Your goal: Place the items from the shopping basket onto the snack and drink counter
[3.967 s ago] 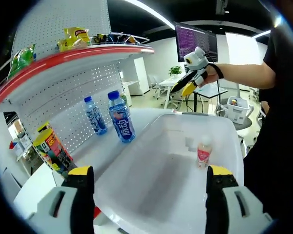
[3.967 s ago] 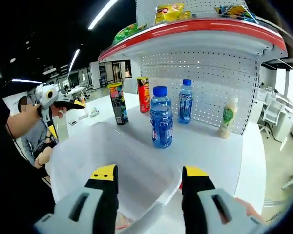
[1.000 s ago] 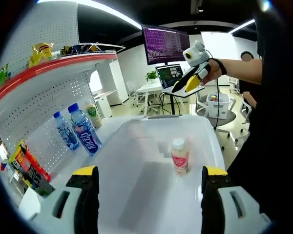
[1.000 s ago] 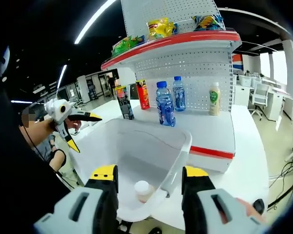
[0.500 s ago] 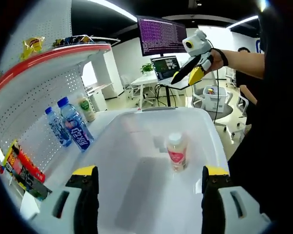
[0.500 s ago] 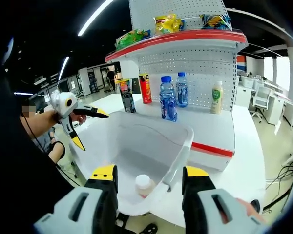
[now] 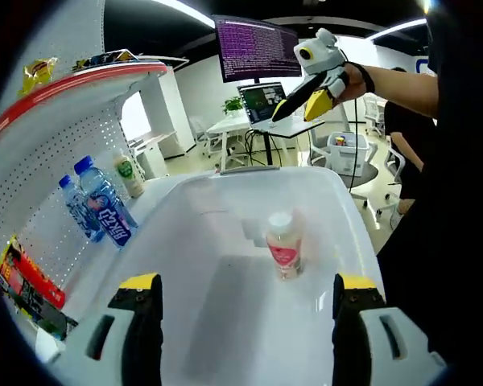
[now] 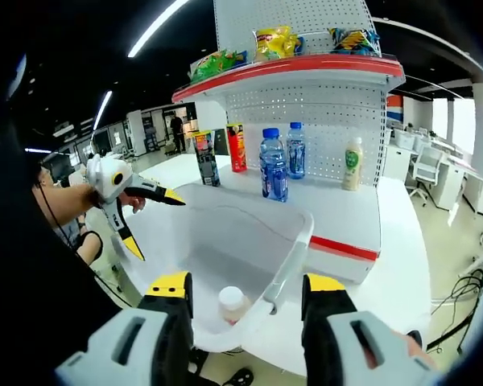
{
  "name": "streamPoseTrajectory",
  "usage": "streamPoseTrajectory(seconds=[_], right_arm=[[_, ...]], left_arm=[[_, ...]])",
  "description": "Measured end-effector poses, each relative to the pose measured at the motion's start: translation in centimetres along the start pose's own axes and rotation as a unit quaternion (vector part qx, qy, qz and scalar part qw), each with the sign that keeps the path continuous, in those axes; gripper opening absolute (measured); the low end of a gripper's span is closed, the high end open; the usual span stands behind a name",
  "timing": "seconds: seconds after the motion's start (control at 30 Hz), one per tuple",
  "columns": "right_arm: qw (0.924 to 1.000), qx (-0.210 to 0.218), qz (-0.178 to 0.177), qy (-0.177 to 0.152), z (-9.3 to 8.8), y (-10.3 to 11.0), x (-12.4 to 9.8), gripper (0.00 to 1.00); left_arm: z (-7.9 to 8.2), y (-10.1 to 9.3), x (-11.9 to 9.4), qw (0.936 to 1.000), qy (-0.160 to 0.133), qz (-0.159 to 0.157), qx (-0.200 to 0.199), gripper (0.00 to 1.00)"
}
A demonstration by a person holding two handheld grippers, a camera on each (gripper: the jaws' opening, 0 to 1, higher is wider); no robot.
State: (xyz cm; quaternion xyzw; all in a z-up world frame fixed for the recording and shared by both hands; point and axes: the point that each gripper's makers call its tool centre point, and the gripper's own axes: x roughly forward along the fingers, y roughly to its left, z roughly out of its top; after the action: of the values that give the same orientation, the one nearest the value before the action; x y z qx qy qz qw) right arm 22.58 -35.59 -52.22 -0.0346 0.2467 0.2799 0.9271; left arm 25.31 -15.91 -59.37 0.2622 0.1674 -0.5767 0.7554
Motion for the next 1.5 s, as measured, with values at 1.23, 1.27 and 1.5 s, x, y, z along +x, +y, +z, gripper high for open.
streamPoseTrajectory(seconds=[1.23,1.27,1.5], right_arm=[[0.9986,-0.032,-0.018,0.038,-1.1,-0.7,-0.9,0.54],[0.9986,-0.032,-0.018,0.038,-1.1,-0.7,-0.9,0.54],[0.9982,-0.032,-0.017,0.047,-1.4,-0.6,-0.6,0.54]], left_arm=[[-1.8,-1.7,5.4,0.9988,0.017,-0.045,-0.004,0.8],[-2.0,-1.7,5.5,0.9987,0.019,-0.046,-0.005,0.78],[-1.8,-1.8,6.6,0.9989,0.007,-0.046,-0.008,0.78]])
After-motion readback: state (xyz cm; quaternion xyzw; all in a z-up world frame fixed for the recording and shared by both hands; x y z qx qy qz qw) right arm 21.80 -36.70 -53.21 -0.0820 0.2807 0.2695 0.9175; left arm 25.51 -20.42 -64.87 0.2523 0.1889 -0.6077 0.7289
